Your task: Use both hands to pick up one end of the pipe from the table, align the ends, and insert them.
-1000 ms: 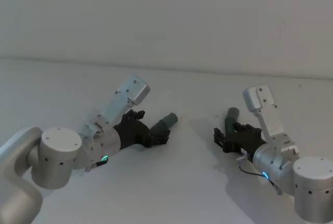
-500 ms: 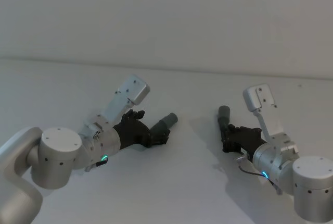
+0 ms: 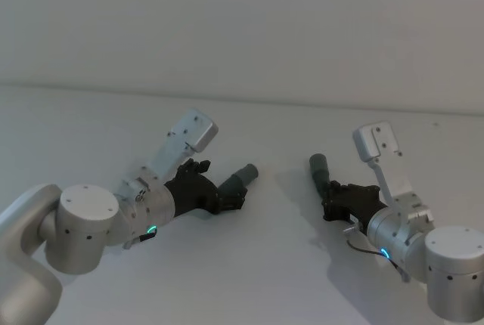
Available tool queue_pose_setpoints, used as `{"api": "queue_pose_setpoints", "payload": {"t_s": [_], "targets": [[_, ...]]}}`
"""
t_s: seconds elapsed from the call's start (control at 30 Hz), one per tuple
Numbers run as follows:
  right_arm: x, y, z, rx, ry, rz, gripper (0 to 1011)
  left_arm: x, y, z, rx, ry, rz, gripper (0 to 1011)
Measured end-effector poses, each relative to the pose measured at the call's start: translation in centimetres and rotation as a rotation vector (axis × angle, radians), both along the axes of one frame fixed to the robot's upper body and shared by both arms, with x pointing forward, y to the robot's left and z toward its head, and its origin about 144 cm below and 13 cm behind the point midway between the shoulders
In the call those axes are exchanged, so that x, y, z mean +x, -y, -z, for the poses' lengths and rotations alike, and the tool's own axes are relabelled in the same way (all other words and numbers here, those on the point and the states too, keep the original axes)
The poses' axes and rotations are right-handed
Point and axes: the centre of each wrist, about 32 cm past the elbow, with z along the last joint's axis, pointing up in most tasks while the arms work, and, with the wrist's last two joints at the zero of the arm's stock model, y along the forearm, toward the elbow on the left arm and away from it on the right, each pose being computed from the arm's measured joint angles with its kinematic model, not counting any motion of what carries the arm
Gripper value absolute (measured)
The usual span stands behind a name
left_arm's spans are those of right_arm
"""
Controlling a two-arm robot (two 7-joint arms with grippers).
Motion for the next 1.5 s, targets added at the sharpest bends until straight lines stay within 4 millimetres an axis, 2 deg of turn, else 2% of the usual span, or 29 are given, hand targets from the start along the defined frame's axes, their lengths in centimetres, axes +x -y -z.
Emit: {"api": "queue_pose_setpoints", "payload": {"t_s": [0.3, 0.5, 0.67, 0.7, 0.9, 1.07, 1.5], "targets": [[0.00, 0.00, 0.01, 0.000, 0.000, 0.000, 59, 0.00, 0.00, 0.00, 0.000, 0.000, 0.000, 993], [0.00, 0.00, 0.01, 0.000, 0.000, 0.000, 59, 0.00, 0.00, 0.00, 0.000, 0.000, 0.000, 858], [0.00, 0.00, 0.01, 0.000, 0.000, 0.000, 58, 0.00, 0.00, 0.00, 0.000, 0.000, 0.000, 651], [0.00, 0.00, 0.01, 0.000, 0.000, 0.000, 58, 0.00, 0.00, 0.00, 0.000, 0.000, 0.000, 651], [0.00, 0.00, 0.01, 0.000, 0.000, 0.000, 58, 0.00, 0.00, 0.00, 0.000, 0.000, 0.000, 448], [0.00, 0.00, 0.01, 0.000, 0.000, 0.000, 58, 0.00, 0.00, 0.00, 0.000, 0.000, 0.000, 317], [0.00, 0.00, 0.01, 0.000, 0.000, 0.000, 58, 0.00, 0.00, 0.00, 0.000, 0.000, 0.000, 302]]}}
